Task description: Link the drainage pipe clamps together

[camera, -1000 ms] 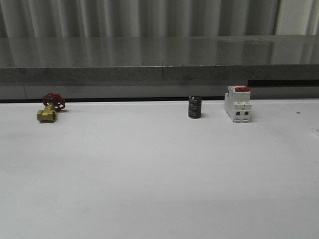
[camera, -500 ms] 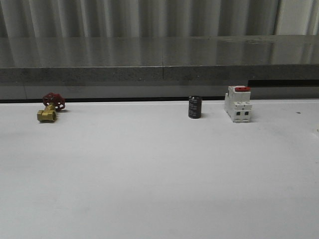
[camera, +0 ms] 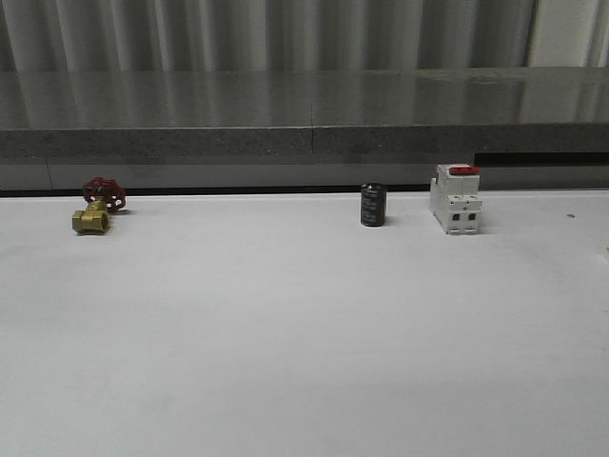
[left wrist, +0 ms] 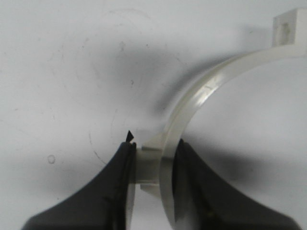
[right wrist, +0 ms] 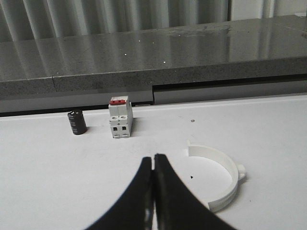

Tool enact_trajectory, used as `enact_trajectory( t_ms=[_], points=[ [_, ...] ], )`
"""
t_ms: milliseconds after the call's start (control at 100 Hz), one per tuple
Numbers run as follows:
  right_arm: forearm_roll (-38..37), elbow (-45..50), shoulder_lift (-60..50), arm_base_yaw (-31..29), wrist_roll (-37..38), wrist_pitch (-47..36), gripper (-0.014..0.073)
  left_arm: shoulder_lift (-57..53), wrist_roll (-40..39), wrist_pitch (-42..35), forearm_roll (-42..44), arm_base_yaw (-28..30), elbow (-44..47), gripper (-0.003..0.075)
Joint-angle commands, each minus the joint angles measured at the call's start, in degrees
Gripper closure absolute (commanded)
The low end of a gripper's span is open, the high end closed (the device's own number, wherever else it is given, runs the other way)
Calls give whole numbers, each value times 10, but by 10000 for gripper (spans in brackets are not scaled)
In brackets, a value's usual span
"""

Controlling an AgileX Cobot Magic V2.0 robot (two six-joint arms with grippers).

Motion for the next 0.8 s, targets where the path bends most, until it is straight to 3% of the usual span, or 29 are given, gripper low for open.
enact_trajectory(
  t_ms=[0,230,450,630,790],
  points=[
    [0,-10,-9,0,-3,-47,661,-65,-17,12,-18,-15,-15,741],
    [0,-10,-9,0,-3,-47,661,-143,-158,40,19,-105,-11,741],
    [0,-10,-9,0,-3,-47,661,-144,-308,8,68,-261,-10,741],
    [0,-10,-9,0,-3,-47,661,-103,-358,-34,69,-355,-11,741],
    [0,-10,-9,0,-3,-47,661,-54,-363,-41,69,-400,-23,741]
  ],
)
